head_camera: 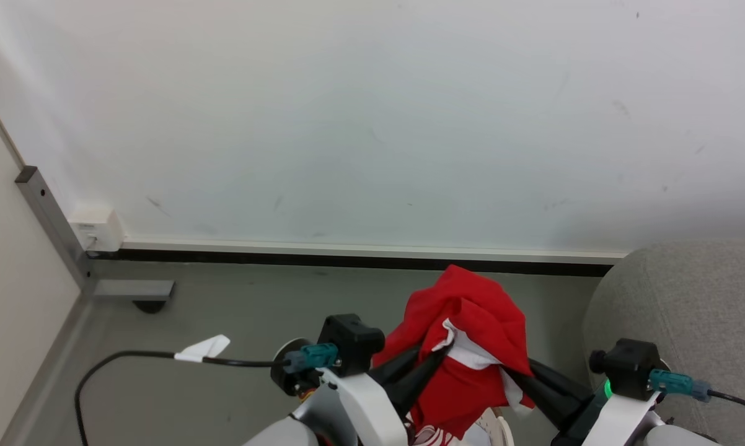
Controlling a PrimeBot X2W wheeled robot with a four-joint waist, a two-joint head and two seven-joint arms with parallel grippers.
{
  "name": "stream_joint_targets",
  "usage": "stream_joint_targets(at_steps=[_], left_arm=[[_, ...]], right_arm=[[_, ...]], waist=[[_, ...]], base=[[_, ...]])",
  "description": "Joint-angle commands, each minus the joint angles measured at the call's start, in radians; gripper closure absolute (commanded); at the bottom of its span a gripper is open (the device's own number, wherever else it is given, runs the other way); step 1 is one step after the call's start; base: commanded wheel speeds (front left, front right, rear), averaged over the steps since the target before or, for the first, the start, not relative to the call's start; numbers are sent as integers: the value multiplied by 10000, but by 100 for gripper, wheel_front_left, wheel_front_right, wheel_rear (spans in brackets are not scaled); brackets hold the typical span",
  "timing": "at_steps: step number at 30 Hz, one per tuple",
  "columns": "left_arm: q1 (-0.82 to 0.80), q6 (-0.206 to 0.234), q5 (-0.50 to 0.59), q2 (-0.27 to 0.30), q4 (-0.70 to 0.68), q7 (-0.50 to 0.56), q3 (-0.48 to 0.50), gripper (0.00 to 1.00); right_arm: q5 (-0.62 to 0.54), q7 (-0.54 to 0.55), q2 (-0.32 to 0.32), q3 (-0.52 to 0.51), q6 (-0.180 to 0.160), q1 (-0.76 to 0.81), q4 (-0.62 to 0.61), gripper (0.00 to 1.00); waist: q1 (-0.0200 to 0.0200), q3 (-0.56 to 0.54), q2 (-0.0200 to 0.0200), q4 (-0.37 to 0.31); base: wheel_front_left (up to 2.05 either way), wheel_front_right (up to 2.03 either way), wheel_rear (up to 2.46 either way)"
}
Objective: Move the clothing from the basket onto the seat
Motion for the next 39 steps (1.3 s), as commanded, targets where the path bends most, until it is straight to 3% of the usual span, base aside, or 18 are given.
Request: stream_joint_targets(at_steps=[1,14,25,39], left_arm=[[62,100,159,88,125,-144,45,0],[224,172,104,-173,731,-624,5,0],[114,129,198,-419,866,-943,-147,0],[-167,95,271,-708,890,-1136,-317,0]], right_arm=[[131,-107,-157,-110,-21,-109,12,100],[397,-175,-782,-1790,-21,289,-26,100],[-80,-180,-1292,-3306,-21,838,-433,100],[-538,32,-1320,-4585,-21,1422,-757,100]], waist=[[0,24,-1,-62],[0,197,-1,-775],[0,417,-1,-1966],[0,734,-1,-3456]], base=[[0,0,0],[0,0,0],[0,0,0],[0,0,0]])
